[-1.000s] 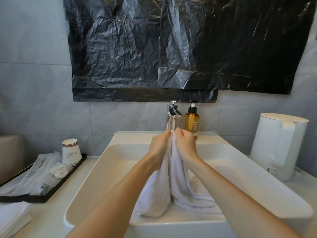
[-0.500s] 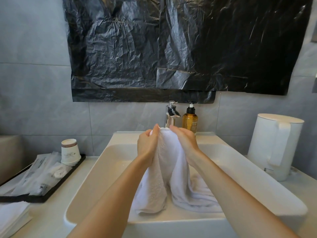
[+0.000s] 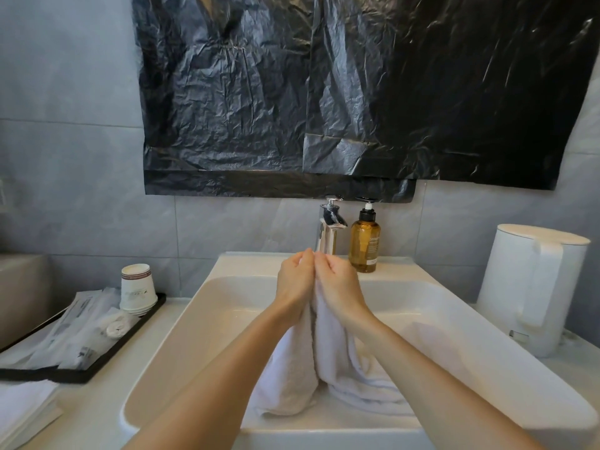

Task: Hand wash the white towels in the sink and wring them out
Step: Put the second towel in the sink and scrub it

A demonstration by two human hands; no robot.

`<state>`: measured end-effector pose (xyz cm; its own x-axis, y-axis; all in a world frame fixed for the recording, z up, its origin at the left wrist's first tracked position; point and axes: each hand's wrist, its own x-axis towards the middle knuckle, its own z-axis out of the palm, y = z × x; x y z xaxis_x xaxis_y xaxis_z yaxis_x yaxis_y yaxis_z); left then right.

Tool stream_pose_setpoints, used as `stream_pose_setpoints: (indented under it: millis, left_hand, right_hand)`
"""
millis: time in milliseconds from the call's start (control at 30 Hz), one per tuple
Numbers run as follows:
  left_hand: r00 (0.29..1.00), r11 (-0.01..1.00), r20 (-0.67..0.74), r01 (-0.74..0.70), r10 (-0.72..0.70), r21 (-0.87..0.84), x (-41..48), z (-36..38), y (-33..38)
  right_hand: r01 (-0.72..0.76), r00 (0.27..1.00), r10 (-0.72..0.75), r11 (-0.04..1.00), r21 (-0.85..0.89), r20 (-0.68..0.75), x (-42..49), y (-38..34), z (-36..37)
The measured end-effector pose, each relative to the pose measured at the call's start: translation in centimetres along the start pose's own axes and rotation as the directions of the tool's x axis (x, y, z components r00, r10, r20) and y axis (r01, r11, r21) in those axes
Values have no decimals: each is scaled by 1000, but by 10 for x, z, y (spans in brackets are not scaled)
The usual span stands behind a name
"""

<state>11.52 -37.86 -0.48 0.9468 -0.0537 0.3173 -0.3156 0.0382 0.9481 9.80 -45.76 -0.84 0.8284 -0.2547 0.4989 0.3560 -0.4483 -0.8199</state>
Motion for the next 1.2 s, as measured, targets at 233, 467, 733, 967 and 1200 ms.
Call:
stream_pose_setpoints:
  millis: [233, 467, 733, 967, 1200]
  left_hand:
    - [1000, 1000, -17, -8, 8, 2, -1, 2, 3]
    - [995, 996, 83, 68, -64, -49, -3, 6, 6]
    - [1000, 987, -8, 9, -10, -159, 5, -10, 12]
    - [997, 998, 60, -49, 47, 35, 8, -24, 12]
    - [852, 939, 452, 119, -264, 324, 3, -18, 1]
  right_hand:
    - [96, 995, -98, 989, -110, -14, -11, 1, 2]
    - [52, 992, -64, 993, -110, -104, 0, 4, -6]
    - [-38, 989, 49, 996, -81, 139, 8, -3, -23]
    - [15, 998, -16, 1000, 25, 61, 14, -7, -38]
    - [54, 938, 40, 964, 262, -344, 24, -10, -59]
